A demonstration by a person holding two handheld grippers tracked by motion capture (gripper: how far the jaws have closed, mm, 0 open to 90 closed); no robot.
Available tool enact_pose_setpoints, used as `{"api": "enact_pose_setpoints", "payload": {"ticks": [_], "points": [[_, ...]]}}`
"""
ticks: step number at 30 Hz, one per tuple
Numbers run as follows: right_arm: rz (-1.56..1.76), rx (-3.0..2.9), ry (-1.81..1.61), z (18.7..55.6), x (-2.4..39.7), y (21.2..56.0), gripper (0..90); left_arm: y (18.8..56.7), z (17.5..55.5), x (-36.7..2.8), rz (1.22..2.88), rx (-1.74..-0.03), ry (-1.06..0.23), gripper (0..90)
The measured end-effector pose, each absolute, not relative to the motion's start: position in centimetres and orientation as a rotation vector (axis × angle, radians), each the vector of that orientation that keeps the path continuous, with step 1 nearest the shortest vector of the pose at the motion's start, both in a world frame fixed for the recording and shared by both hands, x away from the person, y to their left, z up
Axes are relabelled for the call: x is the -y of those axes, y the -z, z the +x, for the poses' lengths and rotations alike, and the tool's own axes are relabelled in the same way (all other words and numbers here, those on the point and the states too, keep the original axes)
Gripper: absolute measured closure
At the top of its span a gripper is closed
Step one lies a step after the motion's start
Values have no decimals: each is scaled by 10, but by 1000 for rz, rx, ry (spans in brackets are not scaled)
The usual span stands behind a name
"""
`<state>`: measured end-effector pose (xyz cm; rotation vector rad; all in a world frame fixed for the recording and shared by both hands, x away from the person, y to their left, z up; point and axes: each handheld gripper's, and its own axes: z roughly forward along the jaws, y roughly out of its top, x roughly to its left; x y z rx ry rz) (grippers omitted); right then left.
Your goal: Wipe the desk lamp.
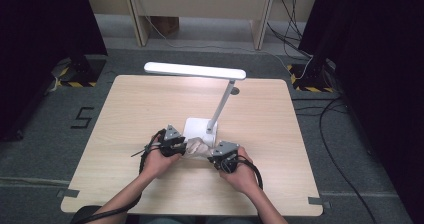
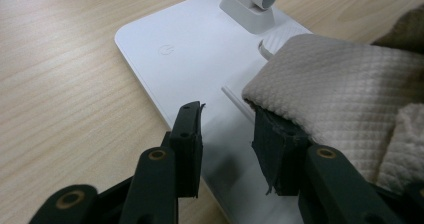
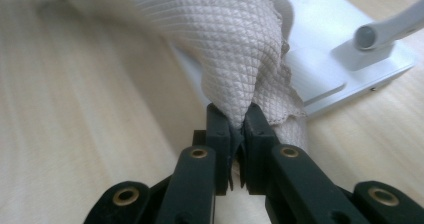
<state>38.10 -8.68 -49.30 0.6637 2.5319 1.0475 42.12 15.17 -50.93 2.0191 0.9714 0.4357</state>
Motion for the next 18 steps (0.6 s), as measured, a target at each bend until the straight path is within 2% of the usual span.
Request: {"api": "enact_pose_setpoints", "payload": {"ticks": [7, 11, 18], "points": [[646, -2566, -1076, 368, 85, 493, 854, 509, 421, -152, 2022, -981, -428, 630], [630, -2547, -1081, 367, 86, 482, 853, 503, 422, -154, 2014, -997, -414, 581], [624, -2529, -1059, 370, 86, 477, 853, 459, 418, -165, 1909, -962, -491, 537]]}}
